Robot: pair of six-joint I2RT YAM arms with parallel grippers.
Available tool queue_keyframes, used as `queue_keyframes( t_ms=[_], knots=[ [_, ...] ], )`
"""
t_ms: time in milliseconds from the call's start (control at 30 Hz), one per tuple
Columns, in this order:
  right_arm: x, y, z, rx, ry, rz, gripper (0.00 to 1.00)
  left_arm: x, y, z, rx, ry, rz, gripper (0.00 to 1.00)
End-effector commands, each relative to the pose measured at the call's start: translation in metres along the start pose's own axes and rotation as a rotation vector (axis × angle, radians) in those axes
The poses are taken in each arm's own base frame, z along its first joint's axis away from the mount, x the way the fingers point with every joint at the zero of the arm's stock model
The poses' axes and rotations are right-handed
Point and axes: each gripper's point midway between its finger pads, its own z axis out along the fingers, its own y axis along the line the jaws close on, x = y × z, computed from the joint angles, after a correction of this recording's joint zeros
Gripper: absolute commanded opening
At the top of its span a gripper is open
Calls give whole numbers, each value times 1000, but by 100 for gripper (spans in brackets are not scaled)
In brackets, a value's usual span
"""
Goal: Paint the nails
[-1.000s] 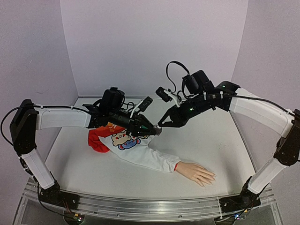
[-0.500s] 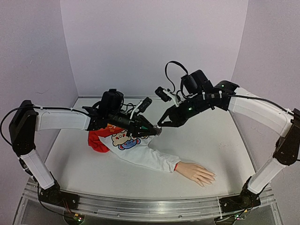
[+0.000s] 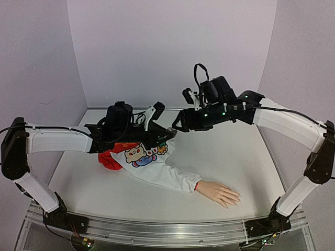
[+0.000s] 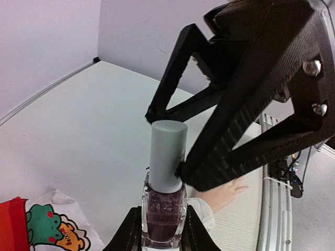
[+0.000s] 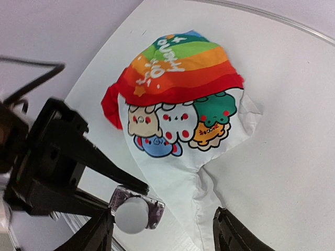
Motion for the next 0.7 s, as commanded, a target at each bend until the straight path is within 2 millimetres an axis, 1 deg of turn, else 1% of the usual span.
queue_keyframes(
  t_ms=[0, 67, 100, 233, 300, 367, 433, 533, 667],
  knots=[
    [-32, -2, -11, 73, -176, 213, 67, -32, 22, -12, -213, -125, 73, 0],
    [-32, 4, -2, 77, -170, 218, 64, -34, 24, -13, -233, -145, 74, 0],
    [-34, 8, 0, 74, -173, 216, 61, -35, 25, -13, -239, -151, 73, 0],
    [-34, 18, 12, 86, -166, 190, 50, -38, 26, -13, -260, -164, 73, 0],
    [-35, 21, 15, 89, -161, 176, 45, -38, 24, -14, -258, -167, 75, 0],
    [-35, 18, 17, 114, -166, 167, 39, -37, 24, -14, -257, -166, 74, 0],
    [-37, 16, 16, 132, -174, 158, 39, -36, 23, -14, -254, -164, 74, 0],
    [-39, 13, 15, 154, -178, 144, 43, -34, 21, -14, -248, -160, 71, 0],
    [-42, 10, 15, 176, -182, 137, 43, -32, 19, -13, -239, -155, 69, 0]
  ],
)
